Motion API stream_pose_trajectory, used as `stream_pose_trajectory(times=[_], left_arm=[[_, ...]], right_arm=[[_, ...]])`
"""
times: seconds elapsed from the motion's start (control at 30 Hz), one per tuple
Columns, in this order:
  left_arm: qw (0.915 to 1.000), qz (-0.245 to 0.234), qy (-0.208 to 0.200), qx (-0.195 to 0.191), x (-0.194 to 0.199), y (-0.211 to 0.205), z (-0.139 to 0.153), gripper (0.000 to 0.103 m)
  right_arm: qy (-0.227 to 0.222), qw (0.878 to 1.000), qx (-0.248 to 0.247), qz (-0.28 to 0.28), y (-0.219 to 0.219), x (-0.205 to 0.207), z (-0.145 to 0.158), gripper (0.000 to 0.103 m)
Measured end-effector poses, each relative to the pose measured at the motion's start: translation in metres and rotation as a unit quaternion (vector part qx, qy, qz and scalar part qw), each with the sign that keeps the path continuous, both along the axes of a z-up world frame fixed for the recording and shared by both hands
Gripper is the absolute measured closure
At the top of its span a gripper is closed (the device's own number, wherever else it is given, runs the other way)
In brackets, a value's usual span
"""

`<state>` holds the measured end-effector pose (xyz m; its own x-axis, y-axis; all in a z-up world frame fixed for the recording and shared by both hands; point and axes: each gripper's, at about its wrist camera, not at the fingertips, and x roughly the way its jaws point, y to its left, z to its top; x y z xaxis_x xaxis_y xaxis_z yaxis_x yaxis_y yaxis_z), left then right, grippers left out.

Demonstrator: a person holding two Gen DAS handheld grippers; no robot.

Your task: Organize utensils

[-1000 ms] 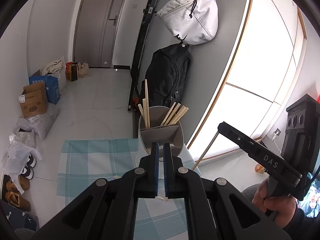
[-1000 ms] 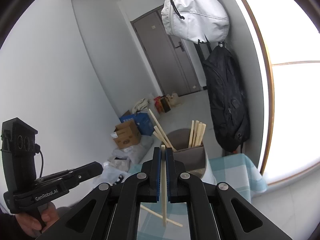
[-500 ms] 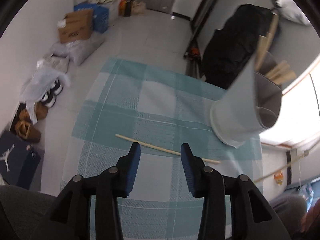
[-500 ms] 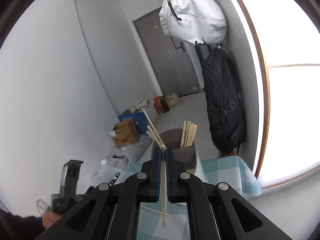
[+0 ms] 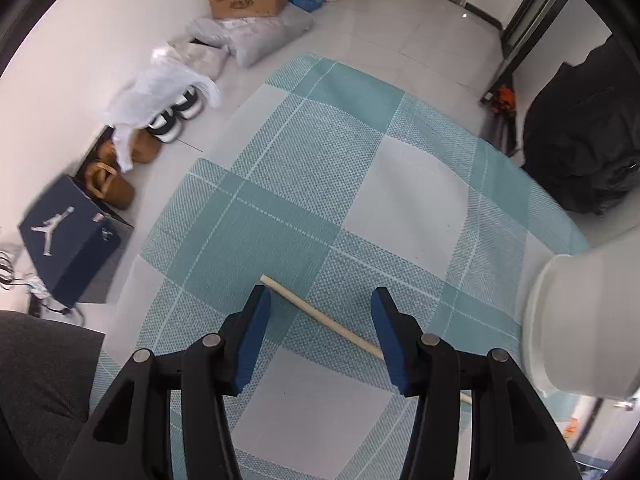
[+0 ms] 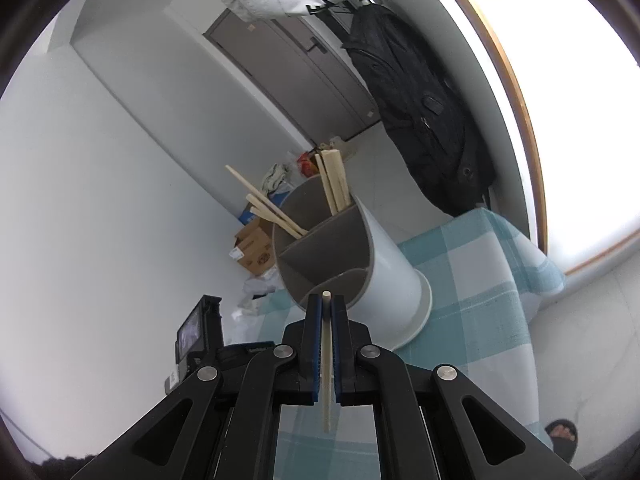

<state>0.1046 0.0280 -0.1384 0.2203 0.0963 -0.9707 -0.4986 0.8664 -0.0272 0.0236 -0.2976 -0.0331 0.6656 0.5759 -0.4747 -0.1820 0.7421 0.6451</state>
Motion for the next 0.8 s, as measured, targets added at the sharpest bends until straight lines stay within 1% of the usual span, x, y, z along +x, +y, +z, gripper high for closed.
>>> stream_pose_trajectory(times=[0.03,0.07,0.1,0.13,0.23,0.3,0.33,0.43,0.47,0.53,0.57,0.6,0.67,0.7,0.73,0.8], left_arm=[[0.9997,-0.002,0.003,0.024,0.0,-0.004,0.0,0.068],[0.9995,-0.009,-0.009,0.029,-0.002,-0.009,0.0,0.083],[0.9993,-0.015,-0.013,0.032,-0.004,-0.011,0.0,0.086],[0.9986,-0.024,-0.013,0.045,-0.003,-0.015,0.0,0.092],[0.996,-0.047,-0.016,0.075,-0.003,-0.021,0.0,0.097],[0.9936,-0.071,-0.023,0.085,-0.006,-0.023,0.0,0.099],[0.9915,-0.092,-0.032,0.087,-0.01,-0.022,0.0,0.099],[0.9852,-0.147,-0.054,0.069,-0.019,-0.012,0.001,0.101],[0.9845,-0.156,-0.059,0.054,-0.023,-0.008,0.003,0.102],[0.9845,-0.157,-0.066,0.041,-0.029,0.003,0.007,0.103],[0.9841,-0.155,-0.081,0.029,-0.033,0.006,0.013,0.103],[0.9823,-0.153,-0.106,0.017,-0.039,0.012,0.021,0.103],[0.978,-0.155,-0.139,0.004,-0.048,0.016,0.036,0.103],[0.9739,-0.161,-0.16,-0.007,-0.053,0.017,0.045,0.103],[0.9695,-0.168,-0.178,-0.01,-0.059,0.015,0.055,0.103],[0.9621,-0.18,-0.203,-0.024,-0.065,0.012,0.07,0.103]], right_arm=[[0.006,1.0,0.005,-0.001,-0.002,0.001,-0.002,0.099],[0.009,1.0,0.009,-0.001,-0.003,0.001,-0.003,0.099],[0.008,1.0,0.01,-0.002,-0.003,0.0,-0.003,0.099],[0.007,1.0,0.011,-0.002,-0.004,-0.001,-0.001,0.099],[0.001,1.0,0.009,-0.004,-0.004,-0.002,0.001,0.099],[0.001,1.0,0.008,-0.007,-0.005,-0.003,0.002,0.099],[0.002,1.0,0.009,-0.008,-0.006,-0.002,0.002,0.099],[0.003,1.0,0.009,-0.009,-0.006,-0.002,0.001,0.099],[0.002,1.0,0.008,-0.009,-0.005,-0.003,0.001,0.099],[0.0,1.0,0.005,-0.008,-0.002,-0.003,0.002,0.099],[-0.002,1.0,0.001,-0.007,0.0,-0.003,0.003,0.099],[-0.004,1.0,-0.003,-0.006,0.002,-0.004,0.003,0.099],[-0.01,1.0,-0.014,-0.002,0.006,-0.004,0.005,0.099],[-0.014,1.0,-0.021,0.001,0.009,-0.005,0.006,0.099],[-0.018,0.999,-0.027,0.003,0.011,-0.005,0.006,0.099],[-0.025,0.999,-0.038,0.006,0.016,-0.008,0.008,0.099]])
